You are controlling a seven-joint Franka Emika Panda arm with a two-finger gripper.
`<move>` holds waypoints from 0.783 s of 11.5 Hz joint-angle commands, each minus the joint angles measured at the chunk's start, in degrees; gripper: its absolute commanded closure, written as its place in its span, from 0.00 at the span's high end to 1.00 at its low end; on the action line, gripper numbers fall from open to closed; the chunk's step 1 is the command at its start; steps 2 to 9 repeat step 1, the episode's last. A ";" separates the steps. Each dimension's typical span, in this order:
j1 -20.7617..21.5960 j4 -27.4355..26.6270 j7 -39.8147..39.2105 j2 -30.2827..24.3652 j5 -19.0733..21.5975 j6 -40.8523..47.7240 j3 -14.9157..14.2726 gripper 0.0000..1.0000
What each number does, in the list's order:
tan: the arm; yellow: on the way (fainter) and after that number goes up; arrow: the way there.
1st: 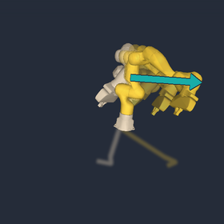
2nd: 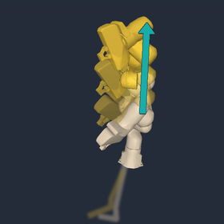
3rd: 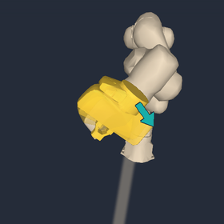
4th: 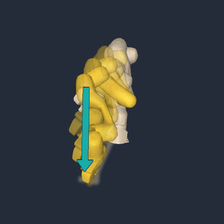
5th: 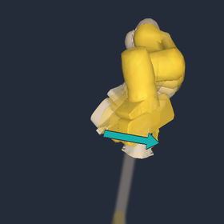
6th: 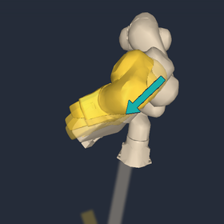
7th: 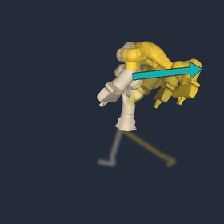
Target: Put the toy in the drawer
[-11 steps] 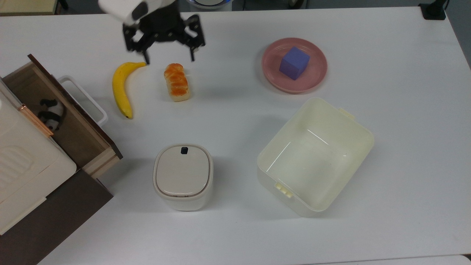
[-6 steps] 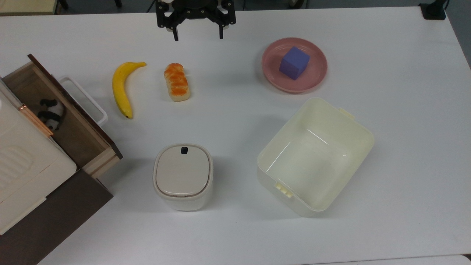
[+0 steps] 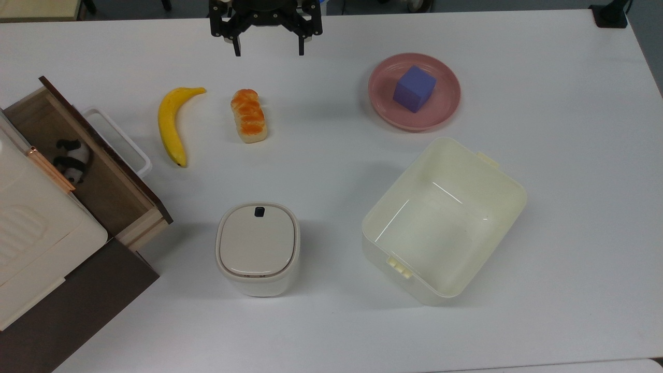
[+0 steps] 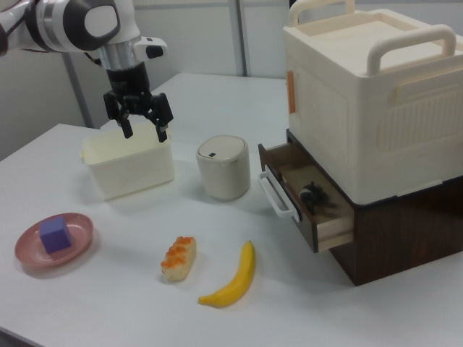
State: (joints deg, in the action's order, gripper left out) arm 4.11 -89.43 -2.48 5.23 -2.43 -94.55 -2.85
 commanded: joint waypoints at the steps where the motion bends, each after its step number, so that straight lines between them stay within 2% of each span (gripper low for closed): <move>1: 0.99 -1.80 0.46 -1.71 -1.35 -1.43 -0.93 1.00; 9: 0.99 -1.80 0.46 -1.71 -1.35 -1.43 -0.93 1.00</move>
